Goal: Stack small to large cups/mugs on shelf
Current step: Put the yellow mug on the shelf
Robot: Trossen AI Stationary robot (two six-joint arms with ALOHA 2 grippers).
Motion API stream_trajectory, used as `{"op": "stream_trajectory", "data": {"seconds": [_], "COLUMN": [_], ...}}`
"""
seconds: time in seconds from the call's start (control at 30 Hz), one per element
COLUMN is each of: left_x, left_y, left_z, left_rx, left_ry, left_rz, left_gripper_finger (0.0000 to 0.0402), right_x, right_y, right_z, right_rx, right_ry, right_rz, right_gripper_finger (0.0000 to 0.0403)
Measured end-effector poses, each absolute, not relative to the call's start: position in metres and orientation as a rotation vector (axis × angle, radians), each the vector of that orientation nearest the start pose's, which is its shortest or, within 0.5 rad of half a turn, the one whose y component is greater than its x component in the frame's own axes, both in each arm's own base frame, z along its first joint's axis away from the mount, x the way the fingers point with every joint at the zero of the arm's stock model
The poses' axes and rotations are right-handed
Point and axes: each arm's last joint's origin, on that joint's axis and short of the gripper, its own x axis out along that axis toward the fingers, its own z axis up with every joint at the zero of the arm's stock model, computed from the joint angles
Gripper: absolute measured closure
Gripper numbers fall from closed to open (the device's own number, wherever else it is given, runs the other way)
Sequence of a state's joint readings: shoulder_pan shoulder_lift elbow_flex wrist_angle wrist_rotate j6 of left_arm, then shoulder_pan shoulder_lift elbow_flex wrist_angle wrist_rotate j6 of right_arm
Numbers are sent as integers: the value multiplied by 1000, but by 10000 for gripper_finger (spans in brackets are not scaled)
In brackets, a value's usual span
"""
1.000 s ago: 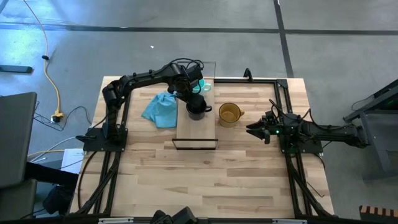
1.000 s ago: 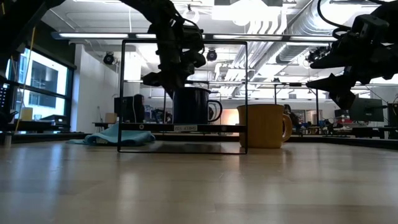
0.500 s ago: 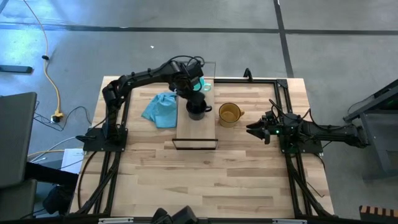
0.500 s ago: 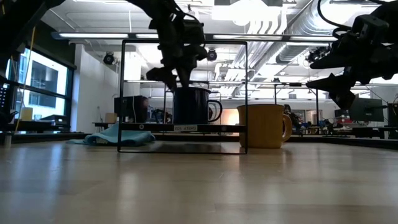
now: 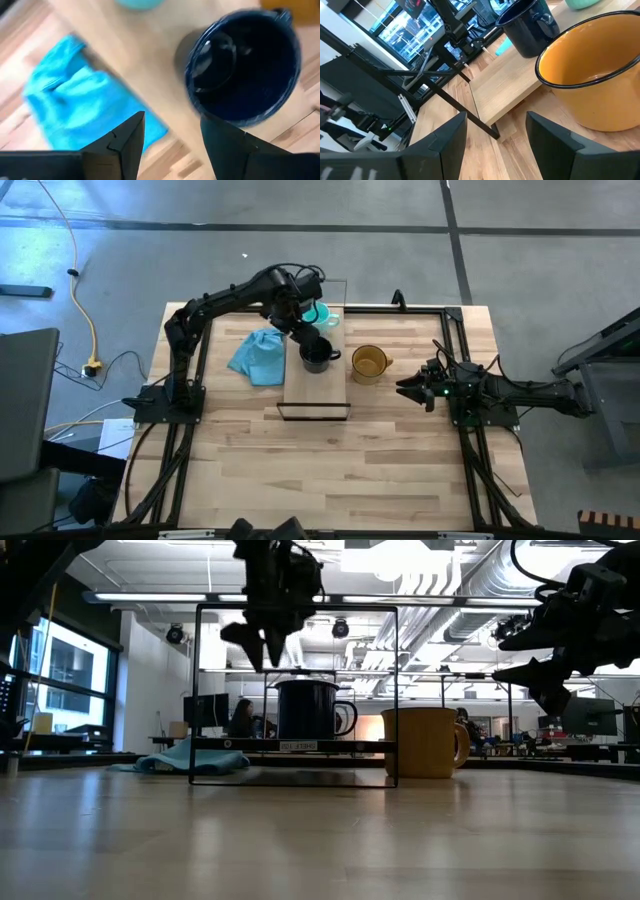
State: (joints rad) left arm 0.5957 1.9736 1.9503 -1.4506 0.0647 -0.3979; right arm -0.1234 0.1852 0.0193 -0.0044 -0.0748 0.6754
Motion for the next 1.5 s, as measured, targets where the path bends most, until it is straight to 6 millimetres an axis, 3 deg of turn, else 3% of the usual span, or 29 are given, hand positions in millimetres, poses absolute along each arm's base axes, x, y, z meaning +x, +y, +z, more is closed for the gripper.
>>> {"op": "stream_trajectory", "data": {"seconds": [0.17,0.37,0.47,0.57,0.8,0.97,1.2,1.5], "left_x": [307,308,318,332,350,358,363,373], "left_y": [207,188,174,158,112,80,45,12], "left_z": [342,408,425,430,432,432,435,442], "left_rx": [-761,-655,-595,-553,-458,-387,-353,-295], "left_ry": [1297,1029,878,803,821,832,829,727], "left_rz": [745,688,631,570,482,449,371,328], "left_gripper_finger": [220,220,220,220,220,220,220,220], "right_x": [107,107,107,106,104,104,95,95], "right_y": [-11,-11,-12,-15,-24,-26,-29,-39], "right_z": [154,155,154,154,154,154,159,154], "right_rx": [696,690,689,697,741,590,309,288], "right_ry": [147,147,141,123,83,111,334,387], "right_rz": [-102,-102,-123,-174,-289,-274,-367,-529], "right_gripper_finger": [208,208,208,208,208,208,208,208]}}
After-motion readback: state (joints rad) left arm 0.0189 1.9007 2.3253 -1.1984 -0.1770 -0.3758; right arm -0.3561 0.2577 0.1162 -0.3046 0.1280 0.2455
